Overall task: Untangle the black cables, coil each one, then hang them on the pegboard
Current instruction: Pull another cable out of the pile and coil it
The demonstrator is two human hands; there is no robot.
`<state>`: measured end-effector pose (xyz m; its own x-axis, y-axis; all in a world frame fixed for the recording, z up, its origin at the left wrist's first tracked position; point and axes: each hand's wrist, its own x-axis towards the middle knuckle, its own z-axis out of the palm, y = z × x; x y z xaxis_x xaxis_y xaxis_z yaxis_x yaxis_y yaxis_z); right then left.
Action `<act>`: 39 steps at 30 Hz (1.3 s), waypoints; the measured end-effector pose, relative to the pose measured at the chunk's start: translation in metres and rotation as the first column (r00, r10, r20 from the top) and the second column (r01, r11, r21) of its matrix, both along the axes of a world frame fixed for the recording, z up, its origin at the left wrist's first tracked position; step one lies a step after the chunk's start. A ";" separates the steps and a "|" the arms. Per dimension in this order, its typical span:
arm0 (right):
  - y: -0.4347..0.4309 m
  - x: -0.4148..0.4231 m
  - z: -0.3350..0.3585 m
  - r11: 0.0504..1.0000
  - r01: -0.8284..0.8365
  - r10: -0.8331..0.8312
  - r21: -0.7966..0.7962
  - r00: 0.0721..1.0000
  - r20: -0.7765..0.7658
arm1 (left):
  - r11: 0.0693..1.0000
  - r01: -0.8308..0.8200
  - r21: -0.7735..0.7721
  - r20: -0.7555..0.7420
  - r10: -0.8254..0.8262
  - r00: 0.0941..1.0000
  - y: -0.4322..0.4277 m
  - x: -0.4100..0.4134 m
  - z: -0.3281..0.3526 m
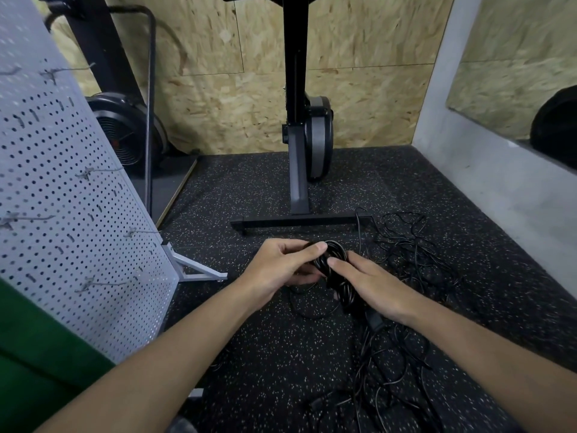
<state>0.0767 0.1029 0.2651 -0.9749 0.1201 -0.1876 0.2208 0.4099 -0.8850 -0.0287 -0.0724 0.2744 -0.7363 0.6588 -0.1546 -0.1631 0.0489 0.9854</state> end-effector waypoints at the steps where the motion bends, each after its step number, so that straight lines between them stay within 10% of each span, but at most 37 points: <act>1: 0.000 0.002 0.003 1.000 -0.027 0.027 -0.012 1.000 -0.002 | 1.000 -0.019 0.004 0.008 0.019 1.000 0.000 0.000 0.001; 9: 0.011 0.002 0.005 0.990 0.106 -0.118 -0.096 0.986 -0.119 | 0.988 0.051 -0.146 -0.237 -0.085 0.968 -0.017 -0.012 -0.002; 16: 0.007 0.004 0.006 0.995 0.043 -0.034 0.090 0.995 -0.099 | 0.880 -0.013 -0.474 -0.663 -0.347 0.663 -0.019 -0.012 -0.013; 29: 0.012 0.005 0.022 0.997 -0.077 0.078 -0.011 0.991 0.112 | 0.704 -0.386 -0.596 -0.794 -0.447 0.412 -0.035 -0.040 0.005; 35: 0.018 0.011 0.005 0.985 -0.143 0.119 0.099 0.968 0.221 | 0.712 -0.098 -0.695 -0.638 -0.548 0.542 -0.034 -0.026 -0.010; 39: 0.019 0.007 0.000 0.965 -0.238 0.212 0.110 0.955 0.206 | 0.777 0.097 -0.622 -0.671 -0.593 0.445 -0.017 -0.006 -0.008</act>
